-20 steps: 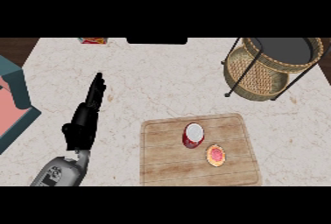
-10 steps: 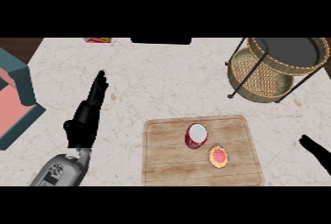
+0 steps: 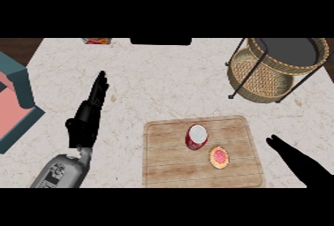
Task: Pick the cupcake from the cutting board and place it in the tiered basket
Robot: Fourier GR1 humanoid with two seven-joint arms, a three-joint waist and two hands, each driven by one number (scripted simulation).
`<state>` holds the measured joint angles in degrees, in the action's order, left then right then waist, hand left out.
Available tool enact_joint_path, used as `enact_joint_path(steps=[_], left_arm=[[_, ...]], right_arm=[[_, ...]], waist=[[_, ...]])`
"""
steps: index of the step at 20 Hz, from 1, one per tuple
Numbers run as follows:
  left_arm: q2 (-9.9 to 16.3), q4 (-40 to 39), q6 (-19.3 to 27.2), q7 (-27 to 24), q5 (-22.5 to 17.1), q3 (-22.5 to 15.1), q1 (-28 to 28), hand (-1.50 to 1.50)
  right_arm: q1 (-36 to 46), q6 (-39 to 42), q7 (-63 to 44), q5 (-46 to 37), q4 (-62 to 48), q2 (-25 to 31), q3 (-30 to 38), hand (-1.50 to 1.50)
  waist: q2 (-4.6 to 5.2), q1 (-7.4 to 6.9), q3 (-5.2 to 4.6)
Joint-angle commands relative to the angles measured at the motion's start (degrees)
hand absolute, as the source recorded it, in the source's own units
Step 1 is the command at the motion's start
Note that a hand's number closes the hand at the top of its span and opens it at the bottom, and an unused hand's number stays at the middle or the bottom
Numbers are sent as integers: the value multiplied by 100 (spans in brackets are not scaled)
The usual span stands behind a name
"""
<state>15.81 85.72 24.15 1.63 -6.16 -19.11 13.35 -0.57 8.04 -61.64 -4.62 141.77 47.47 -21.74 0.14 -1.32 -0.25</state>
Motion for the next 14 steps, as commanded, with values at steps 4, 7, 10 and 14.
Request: enact_joint_path(steps=[4,7,10,14], left_arm=[[-78,233,118,168,171,-30,-151,0],[-45,187,-21,127,140,40,-162,0],[-6,31,-136,-174,70,243,-252,0],[-198,-248,-163,-312,51,332,-210,0]], right_arm=[[778,126,-1459,-900,310,-37,-956,-150],[1046,156,-1337,-1079,-164,-121,-1151,-150],[1186,225,-1559,-1062,-139,-144,-1264,-150],[1137,227,-1375,-1834,-212,-396,-2063,-150]], waist=[[-37,96,8],[-27,98,13],[-25,122,11],[-29,162,14]])
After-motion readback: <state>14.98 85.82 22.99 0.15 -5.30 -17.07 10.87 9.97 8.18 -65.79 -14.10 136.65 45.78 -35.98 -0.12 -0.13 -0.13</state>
